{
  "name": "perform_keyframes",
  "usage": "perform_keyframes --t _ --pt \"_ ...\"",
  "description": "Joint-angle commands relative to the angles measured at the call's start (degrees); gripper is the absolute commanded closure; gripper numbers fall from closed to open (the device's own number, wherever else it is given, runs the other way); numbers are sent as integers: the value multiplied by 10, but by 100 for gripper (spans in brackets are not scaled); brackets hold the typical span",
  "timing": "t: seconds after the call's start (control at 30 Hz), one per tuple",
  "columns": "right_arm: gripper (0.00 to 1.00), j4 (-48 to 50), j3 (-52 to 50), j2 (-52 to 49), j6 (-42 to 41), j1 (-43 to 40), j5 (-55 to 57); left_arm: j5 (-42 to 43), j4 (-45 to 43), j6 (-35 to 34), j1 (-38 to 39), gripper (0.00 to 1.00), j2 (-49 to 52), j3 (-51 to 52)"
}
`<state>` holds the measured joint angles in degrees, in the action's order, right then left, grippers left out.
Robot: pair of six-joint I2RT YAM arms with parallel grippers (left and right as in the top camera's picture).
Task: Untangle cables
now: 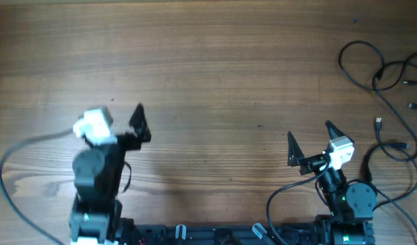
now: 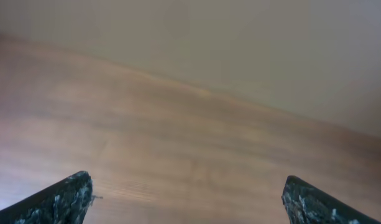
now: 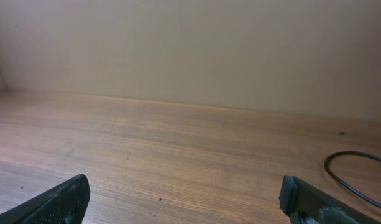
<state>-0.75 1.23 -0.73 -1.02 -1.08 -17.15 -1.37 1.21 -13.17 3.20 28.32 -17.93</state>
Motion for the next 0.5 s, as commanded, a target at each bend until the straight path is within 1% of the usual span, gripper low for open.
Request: perform_keyframes --t 0.0,0.07,0.2,0.3,0.47 --pt "0 3 -1 5 -5 -3 -10 5 -4 -8 -23 0 -98 78" --pt "0 3 -1 5 -5 -3 -10 5 -4 -8 -26 0 -157 116" --pt "0 3 -1 5 -5 -3 -10 5 2 -7 -27 0 -223 151" --pt "1 3 -1 5 -5 -3 -10 5 31 -7 -28 0 -277 176" --pt "0 3 -1 5 -5 -3 -10 5 29 -7 -28 0 -280 176"
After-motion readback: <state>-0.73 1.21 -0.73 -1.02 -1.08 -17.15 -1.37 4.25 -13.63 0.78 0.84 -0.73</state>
